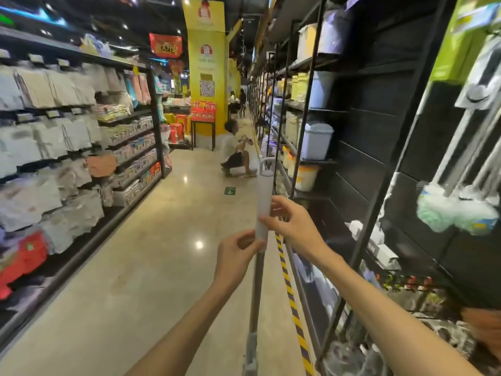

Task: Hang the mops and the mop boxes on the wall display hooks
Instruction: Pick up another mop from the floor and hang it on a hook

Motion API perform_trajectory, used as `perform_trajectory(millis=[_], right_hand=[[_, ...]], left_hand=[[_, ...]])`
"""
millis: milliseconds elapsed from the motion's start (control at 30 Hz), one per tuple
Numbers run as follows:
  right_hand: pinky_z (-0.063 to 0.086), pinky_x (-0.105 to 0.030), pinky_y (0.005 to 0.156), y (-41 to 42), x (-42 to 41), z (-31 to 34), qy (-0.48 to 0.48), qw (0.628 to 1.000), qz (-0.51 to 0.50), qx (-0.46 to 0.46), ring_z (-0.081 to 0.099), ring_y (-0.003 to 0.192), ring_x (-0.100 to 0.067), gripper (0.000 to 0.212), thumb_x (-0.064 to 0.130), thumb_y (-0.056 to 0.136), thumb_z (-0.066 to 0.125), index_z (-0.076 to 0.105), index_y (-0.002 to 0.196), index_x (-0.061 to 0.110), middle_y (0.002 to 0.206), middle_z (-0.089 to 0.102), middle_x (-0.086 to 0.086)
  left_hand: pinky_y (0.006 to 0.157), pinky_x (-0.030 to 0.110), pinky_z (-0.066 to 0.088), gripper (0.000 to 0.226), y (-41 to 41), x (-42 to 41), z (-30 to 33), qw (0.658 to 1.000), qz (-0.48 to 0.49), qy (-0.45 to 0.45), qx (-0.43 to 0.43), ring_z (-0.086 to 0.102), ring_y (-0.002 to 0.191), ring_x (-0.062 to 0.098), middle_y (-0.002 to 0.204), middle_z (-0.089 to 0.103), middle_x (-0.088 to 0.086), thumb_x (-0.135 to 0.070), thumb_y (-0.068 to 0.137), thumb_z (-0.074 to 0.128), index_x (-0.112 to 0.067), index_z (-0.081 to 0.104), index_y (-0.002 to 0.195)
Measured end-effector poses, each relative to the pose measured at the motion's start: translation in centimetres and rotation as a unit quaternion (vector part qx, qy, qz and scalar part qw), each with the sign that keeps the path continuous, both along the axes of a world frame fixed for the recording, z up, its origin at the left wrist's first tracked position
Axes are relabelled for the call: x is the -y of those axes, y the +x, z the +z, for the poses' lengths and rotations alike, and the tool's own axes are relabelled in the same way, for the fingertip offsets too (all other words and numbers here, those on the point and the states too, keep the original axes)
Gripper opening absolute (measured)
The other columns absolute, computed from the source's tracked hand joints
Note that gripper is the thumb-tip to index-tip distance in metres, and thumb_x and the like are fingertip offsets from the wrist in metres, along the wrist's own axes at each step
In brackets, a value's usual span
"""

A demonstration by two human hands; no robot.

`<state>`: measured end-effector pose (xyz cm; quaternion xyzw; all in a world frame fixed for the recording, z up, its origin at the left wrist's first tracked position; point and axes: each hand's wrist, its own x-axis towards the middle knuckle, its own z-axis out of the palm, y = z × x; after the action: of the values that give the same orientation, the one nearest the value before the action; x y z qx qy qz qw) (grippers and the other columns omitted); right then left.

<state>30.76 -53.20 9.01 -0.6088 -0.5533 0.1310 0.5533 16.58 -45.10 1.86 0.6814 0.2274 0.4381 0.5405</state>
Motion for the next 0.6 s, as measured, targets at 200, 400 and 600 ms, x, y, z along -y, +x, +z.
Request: perform_trajectory(millis=[200,400,600], right_hand=[[0.066,-0.045,0.086,8.1,-12.9,-2.0,0.029,0.999,-0.027,-0.032,0.073,0.107,-0.022,0.040,0.030,0.091,0.081,0.073,0.127,0.016,0.114,0.077,0.000],[0.066,-0.035,0.084,16.5,-24.0,-1.4,0.035,0.996,-0.061,-0.056,0.076,0.107,-0.018,0.035,0.016,0.091,0.082,0.075,0.124,0.010,0.112,0.079,-0.002],[0.064,-0.027,0.080,24.7,-31.6,-0.6,0.042,0.989,-0.136,-0.047,0.077,0.102,-0.011,0.033,0.022,0.090,0.084,0.075,0.121,0.016,0.110,0.080,0.004]], left_hand=[[0.083,0.020,0.060,0.025,8.0,-13.0,-1.1,1.000,-0.018,0.005,-0.015,0.078,0.094,0.006,0.096,0.082,-0.013,-0.012,0.090,0.079,-0.033,0.078,0.103],[0.084,0.019,0.060,0.027,16.8,-25.1,-0.5,0.998,-0.052,0.017,-0.027,0.077,0.097,0.004,0.099,0.081,-0.016,-0.010,0.094,0.076,-0.033,0.076,0.109],[0.084,0.020,0.060,0.024,25.8,-34.2,0.4,0.991,-0.118,0.058,-0.022,0.076,0.096,0.002,0.099,0.080,-0.020,-0.016,0.096,0.075,-0.031,0.076,0.115]])
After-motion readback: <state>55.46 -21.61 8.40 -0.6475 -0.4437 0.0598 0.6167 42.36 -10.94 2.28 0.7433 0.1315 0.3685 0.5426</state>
